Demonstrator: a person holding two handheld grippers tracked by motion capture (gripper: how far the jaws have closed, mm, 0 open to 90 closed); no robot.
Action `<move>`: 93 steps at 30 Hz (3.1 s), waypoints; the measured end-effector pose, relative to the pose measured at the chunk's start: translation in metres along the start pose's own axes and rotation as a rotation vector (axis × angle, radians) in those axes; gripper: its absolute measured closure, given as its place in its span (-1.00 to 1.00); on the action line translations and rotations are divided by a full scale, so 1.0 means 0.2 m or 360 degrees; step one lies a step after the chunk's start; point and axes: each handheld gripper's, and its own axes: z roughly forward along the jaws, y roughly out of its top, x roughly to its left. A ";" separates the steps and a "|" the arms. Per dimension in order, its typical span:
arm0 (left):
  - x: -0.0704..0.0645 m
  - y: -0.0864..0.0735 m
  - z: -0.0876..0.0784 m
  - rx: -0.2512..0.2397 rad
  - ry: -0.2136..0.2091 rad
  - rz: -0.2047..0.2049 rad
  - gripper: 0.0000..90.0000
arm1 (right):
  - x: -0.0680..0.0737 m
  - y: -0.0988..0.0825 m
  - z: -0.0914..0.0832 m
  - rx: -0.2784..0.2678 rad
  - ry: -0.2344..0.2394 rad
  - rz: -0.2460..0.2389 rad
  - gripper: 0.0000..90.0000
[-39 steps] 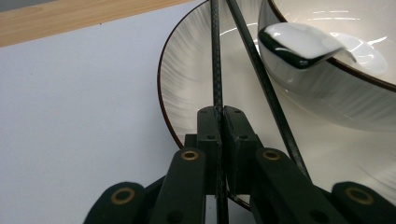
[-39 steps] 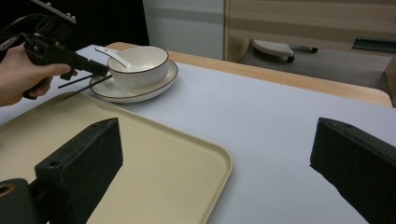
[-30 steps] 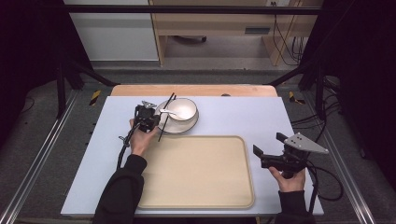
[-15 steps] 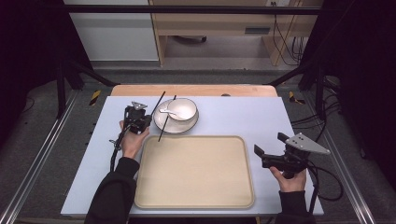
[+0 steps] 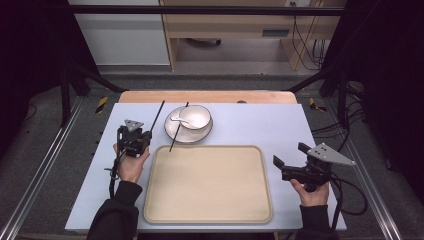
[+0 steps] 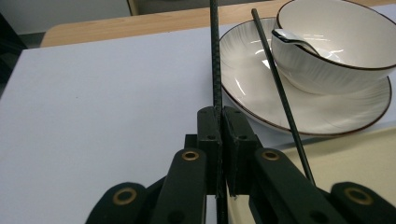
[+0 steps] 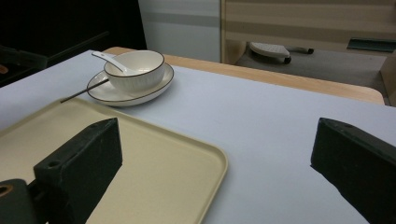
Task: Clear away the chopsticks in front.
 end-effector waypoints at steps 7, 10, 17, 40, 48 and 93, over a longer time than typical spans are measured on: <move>-0.06 -0.08 -0.18 -0.0122 0.0016 -0.0081 0.90 | 0.01 0.00 0.00 -0.0004 0.0001 -0.0008 -0.96; -0.08 -0.12 -0.25 -0.0154 -0.0003 -0.0108 0.90 | 0.01 0.00 0.00 -0.0002 0.0004 -0.0002 -0.96; -0.15 -0.20 -0.35 -0.0228 0.0008 -0.0165 0.90 | 0.02 0.01 -0.01 -0.0004 -0.0004 -0.0014 -0.95; -0.39 -0.55 -0.52 -0.0306 0.0016 -0.0265 0.90 | 0.03 0.01 -0.01 0.0008 0.0004 -0.0026 -0.94; -0.42 -0.62 -0.45 -0.0229 0.0053 -0.0280 0.90 | 0.04 0.00 0.01 0.0036 0.0006 -0.0038 -0.94; -0.30 -0.51 -0.38 -0.0215 -0.0095 -0.0183 0.42 | 0.04 0.00 0.01 0.0040 0.0003 -0.0033 -0.94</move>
